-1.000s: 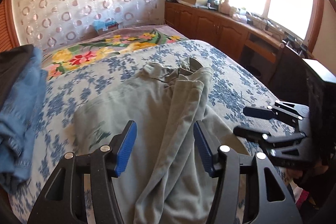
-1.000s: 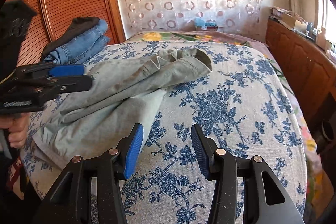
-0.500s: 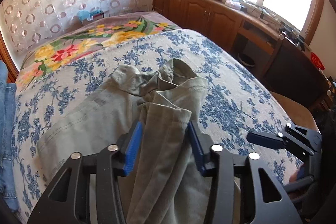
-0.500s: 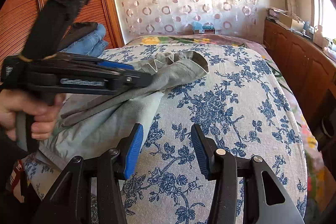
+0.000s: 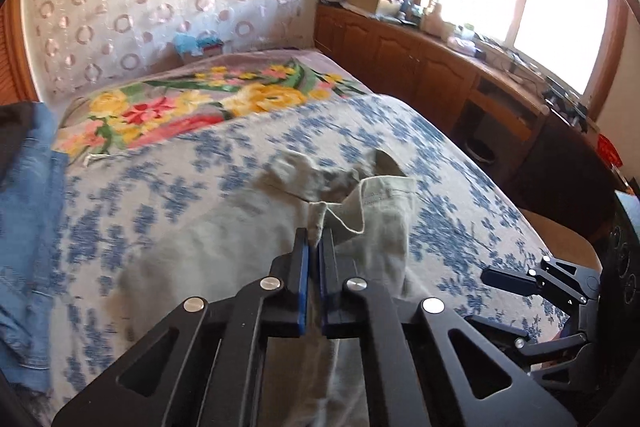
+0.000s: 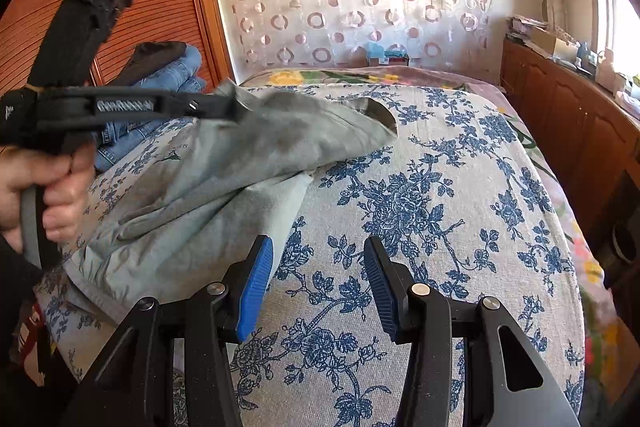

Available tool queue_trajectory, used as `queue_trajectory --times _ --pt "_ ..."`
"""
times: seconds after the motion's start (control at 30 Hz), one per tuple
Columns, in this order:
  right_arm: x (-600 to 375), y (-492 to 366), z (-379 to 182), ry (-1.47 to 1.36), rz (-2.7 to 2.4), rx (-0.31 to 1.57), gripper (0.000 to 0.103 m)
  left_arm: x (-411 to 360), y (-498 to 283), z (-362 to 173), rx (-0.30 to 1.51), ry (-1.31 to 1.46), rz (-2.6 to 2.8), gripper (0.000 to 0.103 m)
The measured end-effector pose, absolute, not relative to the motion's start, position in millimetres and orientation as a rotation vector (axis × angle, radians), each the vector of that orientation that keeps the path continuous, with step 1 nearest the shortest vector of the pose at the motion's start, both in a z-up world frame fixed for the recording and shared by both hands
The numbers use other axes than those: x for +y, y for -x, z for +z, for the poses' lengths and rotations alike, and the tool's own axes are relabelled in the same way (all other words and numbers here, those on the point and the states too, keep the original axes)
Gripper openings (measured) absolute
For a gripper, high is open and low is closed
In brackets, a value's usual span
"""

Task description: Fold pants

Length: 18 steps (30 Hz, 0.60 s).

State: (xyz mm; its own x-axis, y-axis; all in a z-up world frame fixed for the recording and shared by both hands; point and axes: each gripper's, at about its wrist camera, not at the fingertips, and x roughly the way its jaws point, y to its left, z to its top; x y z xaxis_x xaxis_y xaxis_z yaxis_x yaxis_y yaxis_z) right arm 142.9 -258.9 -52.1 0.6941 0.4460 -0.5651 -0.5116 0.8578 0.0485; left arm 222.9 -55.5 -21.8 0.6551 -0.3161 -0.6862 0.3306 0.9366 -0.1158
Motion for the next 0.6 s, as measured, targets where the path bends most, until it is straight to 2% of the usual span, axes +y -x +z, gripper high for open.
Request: queue_trajectory --times 0.37,0.6 --pt "-258.6 -142.5 -52.3 0.115 0.537 0.600 0.049 14.5 -221.9 1.9 0.702 0.026 -0.225 0.005" --pt "-258.3 -143.1 -52.7 0.116 0.537 0.600 0.049 48.5 -228.3 -8.1 0.710 0.024 -0.122 0.005"
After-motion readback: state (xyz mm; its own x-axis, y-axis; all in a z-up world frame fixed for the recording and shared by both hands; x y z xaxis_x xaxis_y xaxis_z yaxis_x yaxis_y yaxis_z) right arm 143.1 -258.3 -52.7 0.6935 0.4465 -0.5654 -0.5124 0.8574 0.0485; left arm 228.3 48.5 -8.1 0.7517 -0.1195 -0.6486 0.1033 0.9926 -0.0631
